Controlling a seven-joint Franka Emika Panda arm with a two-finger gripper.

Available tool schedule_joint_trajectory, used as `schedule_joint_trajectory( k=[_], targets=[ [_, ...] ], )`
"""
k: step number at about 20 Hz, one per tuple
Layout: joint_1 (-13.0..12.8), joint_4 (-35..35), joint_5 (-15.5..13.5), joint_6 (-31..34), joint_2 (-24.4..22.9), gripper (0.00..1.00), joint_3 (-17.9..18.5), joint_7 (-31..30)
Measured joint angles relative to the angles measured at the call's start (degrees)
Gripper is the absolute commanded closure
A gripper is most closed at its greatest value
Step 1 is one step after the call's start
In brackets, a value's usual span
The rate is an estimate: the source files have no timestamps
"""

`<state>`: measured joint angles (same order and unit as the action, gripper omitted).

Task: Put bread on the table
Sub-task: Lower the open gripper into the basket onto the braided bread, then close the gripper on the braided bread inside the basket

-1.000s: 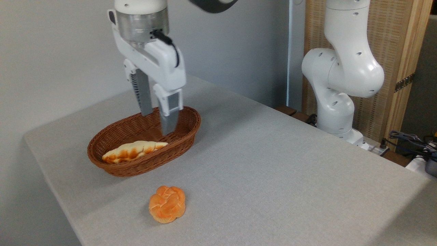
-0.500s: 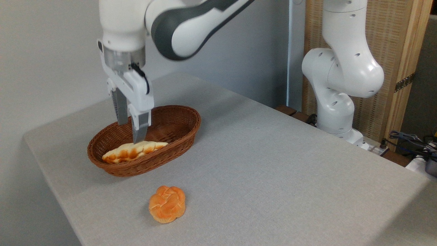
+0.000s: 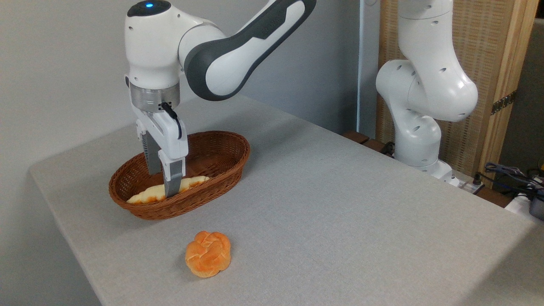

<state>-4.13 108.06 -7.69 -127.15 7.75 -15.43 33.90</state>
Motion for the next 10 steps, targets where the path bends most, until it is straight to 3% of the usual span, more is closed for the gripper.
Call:
schedule_joint_trajectory(
  k=[1, 3, 4, 8, 10],
  targets=[
    [-0.1, 0.0, 0.7, 0.0, 0.2, 0.14, -0.1, 0.0],
    [-0.2, 0.0, 1.9, 0.0, 0.5, 0.52, -0.6, 0.0],
    [-0.3, 0.0, 2.5, 0.0, 0.8, 0.63, -0.9, 0.0],
    [-0.5, 0.0, 3.1, 0.0, 1.1, 0.92, -1.0, 0.0],
    [-0.5, 0.0, 3.2, 0.0, 1.1, 0.96, -1.0, 0.0]
  ],
)
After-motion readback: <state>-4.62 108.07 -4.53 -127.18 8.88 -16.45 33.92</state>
